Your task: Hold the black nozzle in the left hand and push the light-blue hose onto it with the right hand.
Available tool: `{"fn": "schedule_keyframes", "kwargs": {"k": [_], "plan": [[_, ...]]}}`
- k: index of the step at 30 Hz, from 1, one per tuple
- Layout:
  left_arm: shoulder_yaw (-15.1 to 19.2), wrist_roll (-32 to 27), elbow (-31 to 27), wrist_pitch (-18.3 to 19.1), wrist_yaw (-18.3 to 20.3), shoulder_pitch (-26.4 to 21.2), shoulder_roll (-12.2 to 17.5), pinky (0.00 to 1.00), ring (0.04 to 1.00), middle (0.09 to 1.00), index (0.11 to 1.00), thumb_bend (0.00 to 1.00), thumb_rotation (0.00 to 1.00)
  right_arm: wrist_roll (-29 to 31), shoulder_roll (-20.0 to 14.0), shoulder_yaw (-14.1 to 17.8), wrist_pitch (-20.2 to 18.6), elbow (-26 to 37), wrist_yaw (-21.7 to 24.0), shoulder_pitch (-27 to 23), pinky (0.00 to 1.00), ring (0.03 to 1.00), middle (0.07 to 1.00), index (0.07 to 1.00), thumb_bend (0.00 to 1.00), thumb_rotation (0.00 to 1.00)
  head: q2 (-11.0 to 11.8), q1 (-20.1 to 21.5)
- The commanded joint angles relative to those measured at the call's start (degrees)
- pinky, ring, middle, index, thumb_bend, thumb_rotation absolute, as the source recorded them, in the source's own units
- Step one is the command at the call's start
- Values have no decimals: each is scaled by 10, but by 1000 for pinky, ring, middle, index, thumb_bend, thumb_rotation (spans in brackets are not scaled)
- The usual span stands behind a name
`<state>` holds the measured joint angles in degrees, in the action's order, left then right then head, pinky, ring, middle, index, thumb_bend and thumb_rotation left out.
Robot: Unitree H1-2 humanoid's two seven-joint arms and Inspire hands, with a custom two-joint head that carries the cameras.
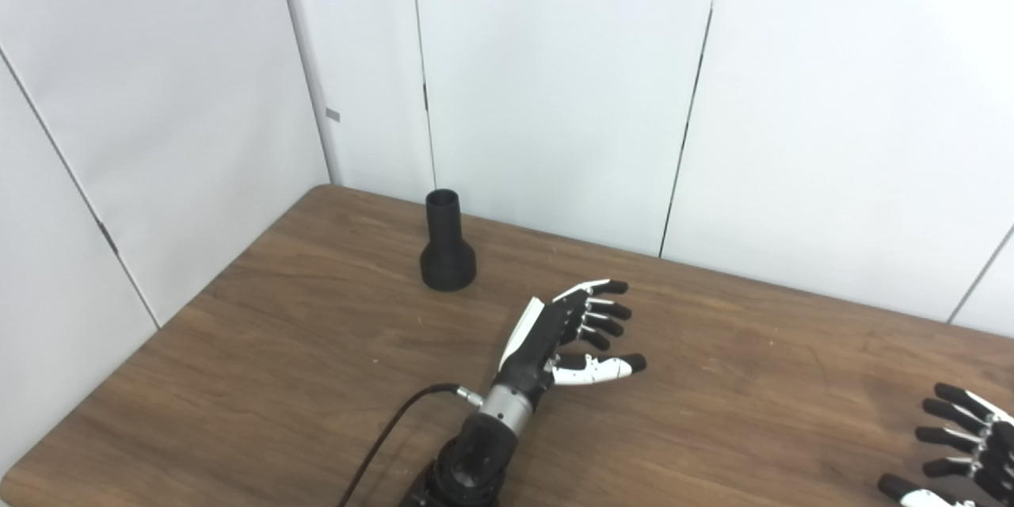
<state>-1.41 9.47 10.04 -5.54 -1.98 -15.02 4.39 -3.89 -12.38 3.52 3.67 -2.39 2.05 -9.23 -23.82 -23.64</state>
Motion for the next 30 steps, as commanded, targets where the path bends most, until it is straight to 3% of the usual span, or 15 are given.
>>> {"fn": "schedule_keyframes", "kwargs": {"k": [1,11,14,19,25,30], "plan": [[8,5,-32,-15,-11,-14,8,555,630,666,699,662,14,4,-4,2,32,11,-1,-22,471,665,760,782,629,0,-1,3],[31,37,-121,10,-15,-3,44,573,651,667,673,658,29,19,-2,5,28,7,1,-25,454,650,752,773,639,0,2,-6],[37,81,-148,15,-8,-18,92,578,663,690,710,679,37,12,-3,3,32,2,-2,-27,458,655,756,776,634,0,5,-5],[53,100,-176,43,3,-38,136,569,681,707,736,691,40,7,-4,1,39,-4,-1,-29,461,659,759,779,630,0,5,-5],[75,122,-167,55,3,-68,192,596,700,726,762,698,73,14,-8,3,40,-10,5,-31,475,659,759,782,628,0,4,-9],[96,121,-121,36,-20,-89,222,695,814,820,832,711,154,9,-8,2,37,-11,3,-32,485,666,764,786,623,0,5,-10]]}}
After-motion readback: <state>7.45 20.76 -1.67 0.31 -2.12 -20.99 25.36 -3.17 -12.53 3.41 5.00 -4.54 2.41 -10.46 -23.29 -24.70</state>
